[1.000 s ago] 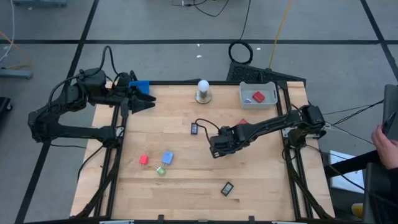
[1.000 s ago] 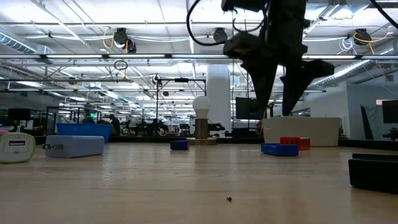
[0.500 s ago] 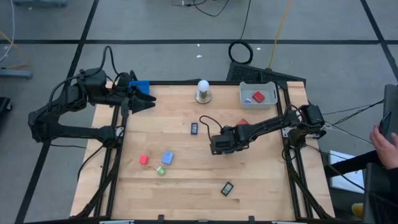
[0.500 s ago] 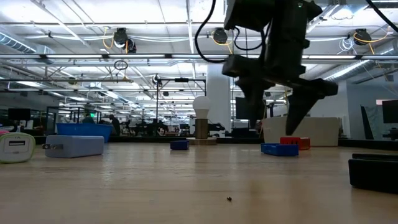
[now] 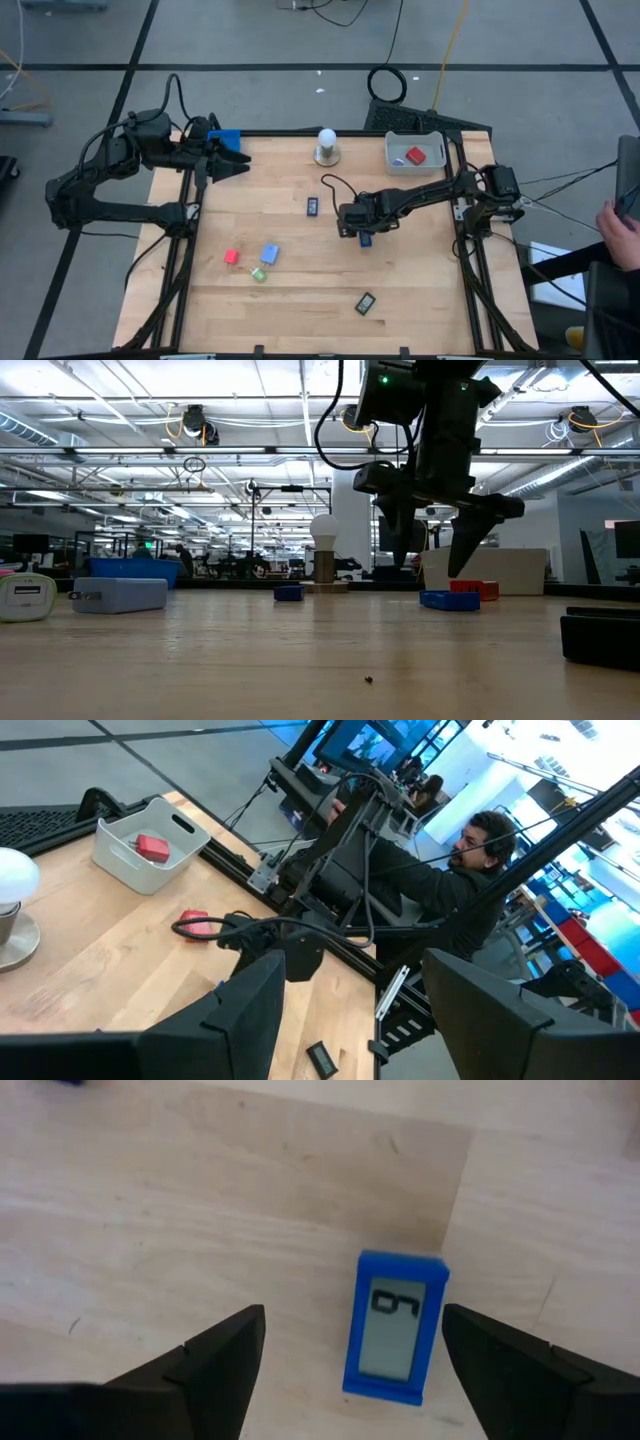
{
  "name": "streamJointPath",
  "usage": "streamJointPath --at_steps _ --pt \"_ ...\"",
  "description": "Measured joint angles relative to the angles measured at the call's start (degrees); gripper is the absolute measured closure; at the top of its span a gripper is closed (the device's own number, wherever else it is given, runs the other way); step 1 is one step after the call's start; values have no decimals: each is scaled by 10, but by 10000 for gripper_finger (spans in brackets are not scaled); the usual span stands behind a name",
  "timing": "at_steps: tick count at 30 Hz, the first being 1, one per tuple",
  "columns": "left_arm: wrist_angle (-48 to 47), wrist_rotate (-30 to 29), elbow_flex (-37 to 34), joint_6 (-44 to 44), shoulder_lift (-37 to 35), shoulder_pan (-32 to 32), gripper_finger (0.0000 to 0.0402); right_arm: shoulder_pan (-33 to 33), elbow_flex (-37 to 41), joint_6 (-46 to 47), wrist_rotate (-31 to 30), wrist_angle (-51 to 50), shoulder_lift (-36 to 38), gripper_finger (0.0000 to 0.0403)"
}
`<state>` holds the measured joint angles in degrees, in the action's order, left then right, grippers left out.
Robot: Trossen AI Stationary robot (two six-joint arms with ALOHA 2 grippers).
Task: Pick & Place Office items
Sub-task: Put the bottom blue digital clock into the blue bin
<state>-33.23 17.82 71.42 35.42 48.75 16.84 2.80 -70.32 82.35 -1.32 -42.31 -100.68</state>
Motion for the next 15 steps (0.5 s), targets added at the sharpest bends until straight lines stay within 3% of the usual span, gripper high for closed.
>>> streamJointPath --at_steps 15 --pt "0 -15 0 -5 0 0 165 -6 0 -15 31 -23 0 108"
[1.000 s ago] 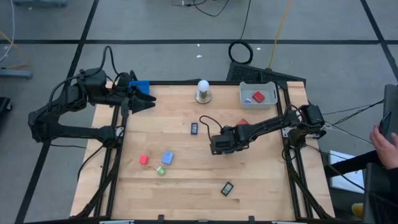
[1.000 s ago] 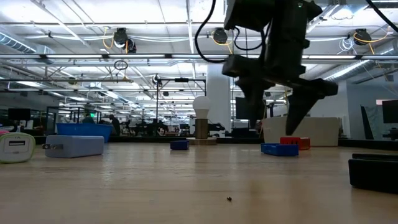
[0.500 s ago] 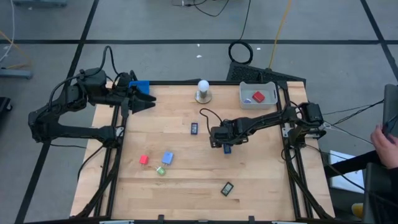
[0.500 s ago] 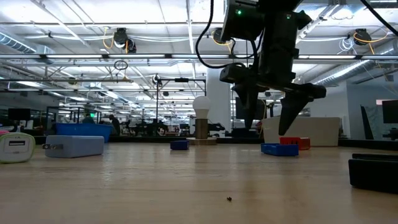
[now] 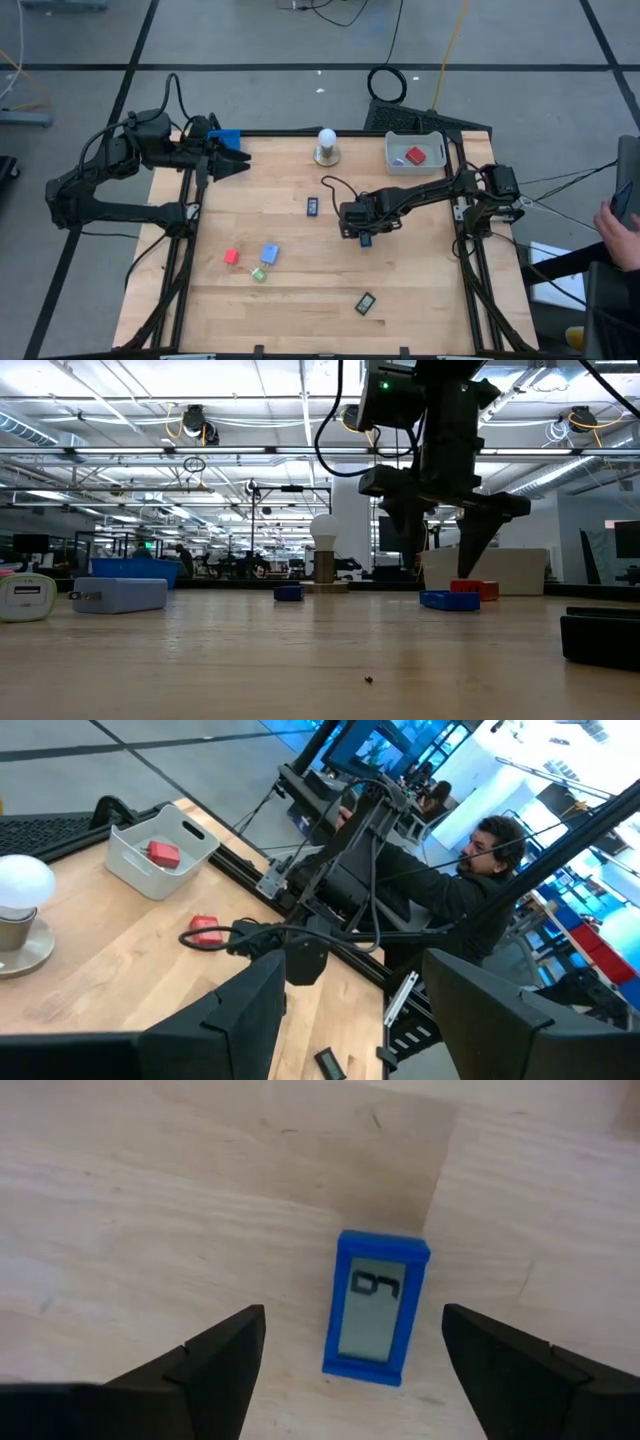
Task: Pick & Place Office items
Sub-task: Put the bottom blue digital clock into the blue bin
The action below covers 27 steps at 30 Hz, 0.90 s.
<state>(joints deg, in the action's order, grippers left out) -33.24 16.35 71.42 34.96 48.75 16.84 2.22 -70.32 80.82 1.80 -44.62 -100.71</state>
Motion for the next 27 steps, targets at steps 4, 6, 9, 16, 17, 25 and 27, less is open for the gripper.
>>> streamJointPath --at_steps 4,6,9,16,17,25,27 --pt "0 0 0 0 0 0 165 0 0 -5 0 -4 -7 108" --pt "0 0 0 0 0 0 165 0 0 -7 0 -5 -9 108" --pt "0 -2 0 0 0 0 165 0 -1 -12 5 3 -20 108" --pt "3 -5 0 0 0 0 165 0 -1 -27 45 14 -62 108" --pt "3 -5 0 1 0 0 165 0 -1 -29 47 17 -66 108" --pt "4 -5 0 1 0 0 165 0 -2 -37 39 21 -72 108" --pt "4 -5 0 1 0 0 165 0 -2 -37 34 20 -72 110"
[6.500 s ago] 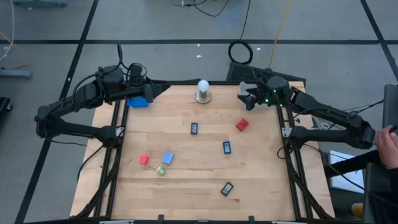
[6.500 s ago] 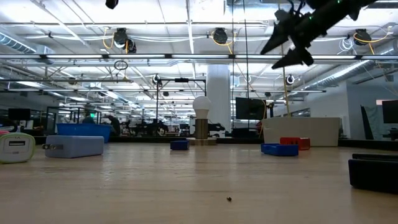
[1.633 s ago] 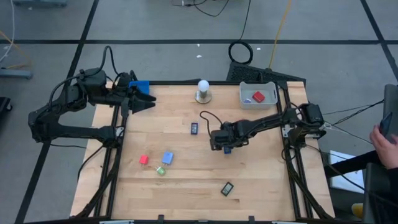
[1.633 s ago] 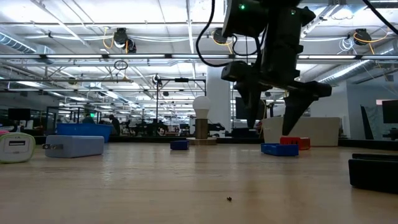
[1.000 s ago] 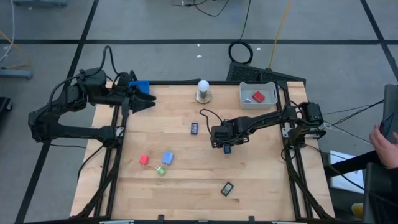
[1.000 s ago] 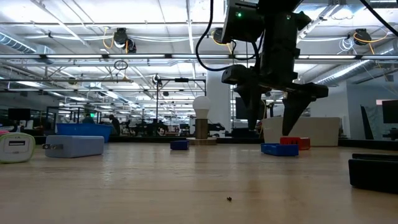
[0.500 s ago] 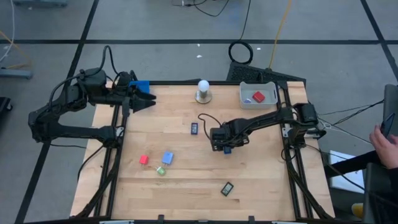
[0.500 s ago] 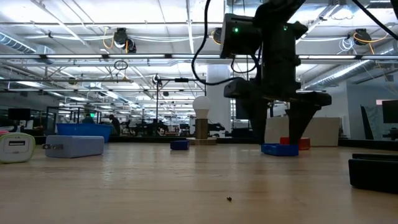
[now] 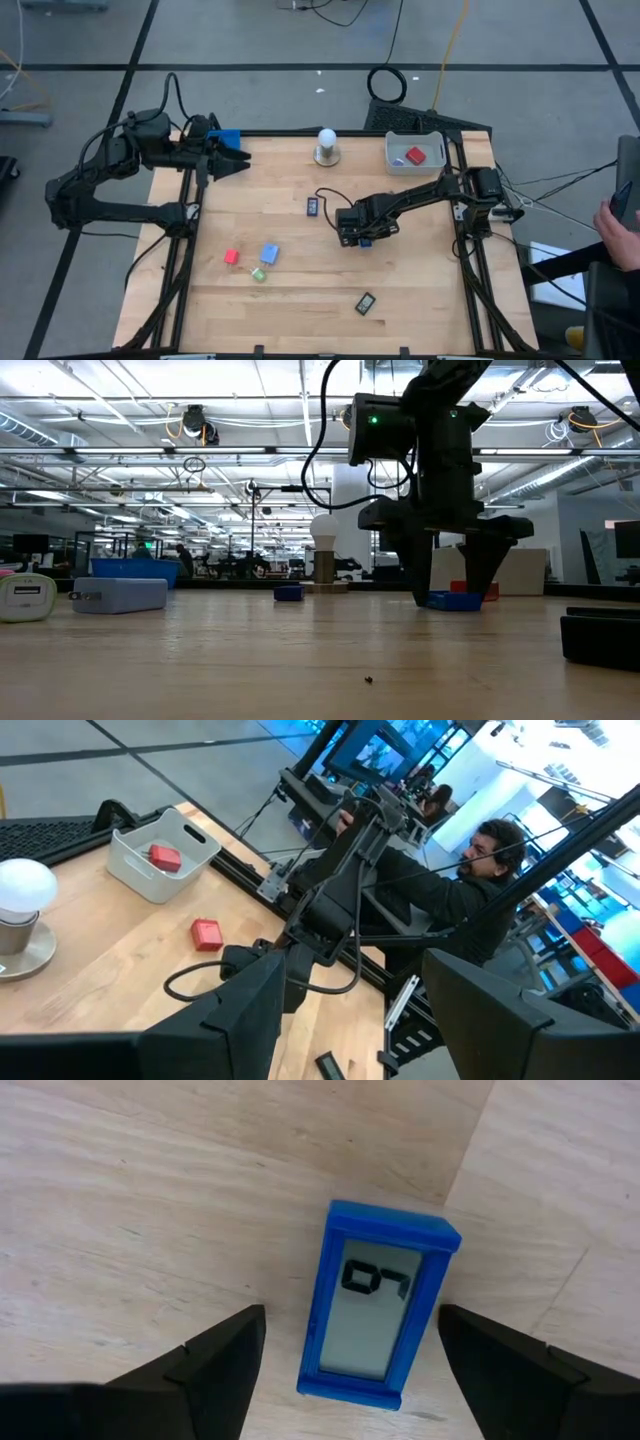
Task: Pick & Place Office items
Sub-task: Put the bottom blue digital clock into the blue bin
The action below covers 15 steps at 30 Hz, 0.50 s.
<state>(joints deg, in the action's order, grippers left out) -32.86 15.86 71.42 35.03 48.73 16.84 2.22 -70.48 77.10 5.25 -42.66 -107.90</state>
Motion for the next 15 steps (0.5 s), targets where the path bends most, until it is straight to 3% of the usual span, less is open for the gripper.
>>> streamJointPath --at_steps 7,15 --pt "0 0 0 0 0 0 165 0 1 -4 -4 -3 -1 140" --pt "0 0 0 0 0 0 165 0 2 -13 -5 -12 -1 214"
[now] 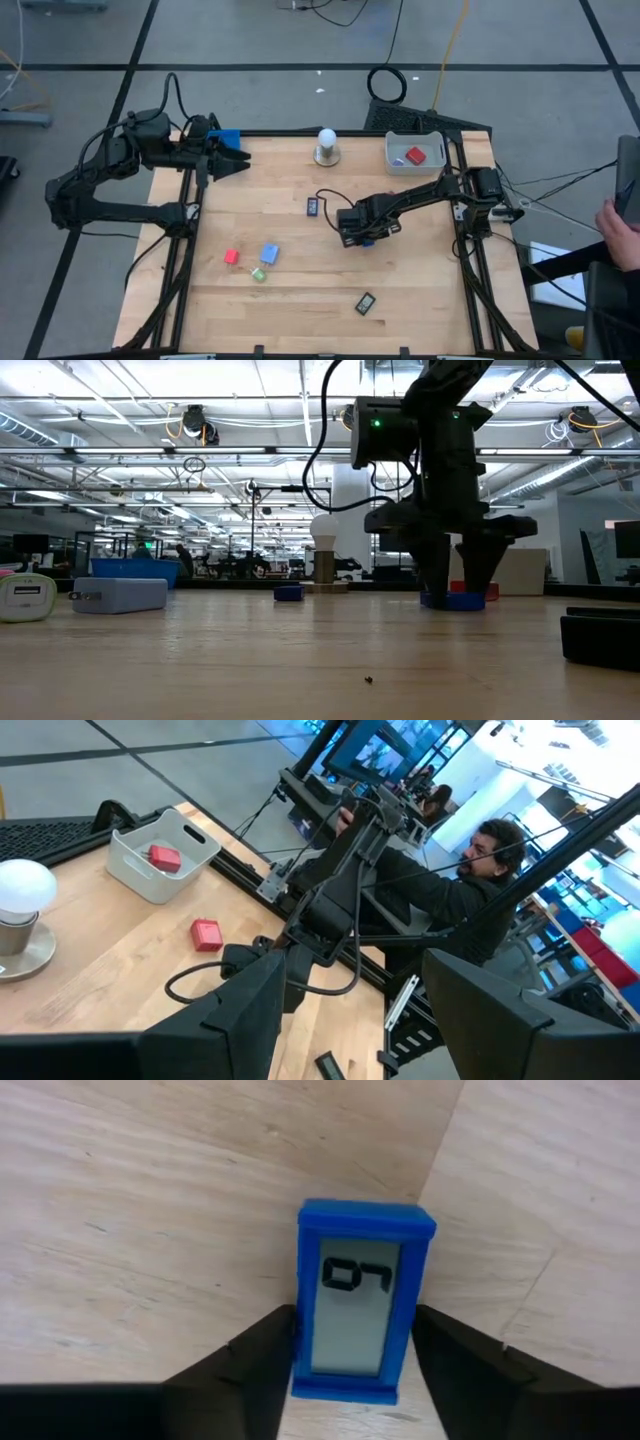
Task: Pick & Place Office items
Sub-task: Put the bottom blue digital clock into the blue bin
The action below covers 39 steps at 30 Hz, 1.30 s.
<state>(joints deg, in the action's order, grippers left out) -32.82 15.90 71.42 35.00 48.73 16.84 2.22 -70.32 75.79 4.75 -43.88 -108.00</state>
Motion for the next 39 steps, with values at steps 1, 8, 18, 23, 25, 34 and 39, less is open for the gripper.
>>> streamJointPath --at_steps 1,8,18,23,25,34,39 --pt "0 0 0 0 0 0 165 0 0 0 0 -1 0 225" --pt "0 0 0 0 0 0 165 0 0 -9 0 -1 0 260" --pt "0 0 0 0 0 0 165 1 2 -22 -6 28 28 259" --pt "0 1 0 -10 0 0 165 2 2 -46 -4 81 55 259" --pt "0 5 0 -21 0 0 165 2 1 -57 -4 107 67 259" --pt "0 11 0 -90 0 0 165 13 1 -96 -2 199 127 260" --pt "0 13 0 -139 0 -1 165 16 0 -113 5 259 158 260"
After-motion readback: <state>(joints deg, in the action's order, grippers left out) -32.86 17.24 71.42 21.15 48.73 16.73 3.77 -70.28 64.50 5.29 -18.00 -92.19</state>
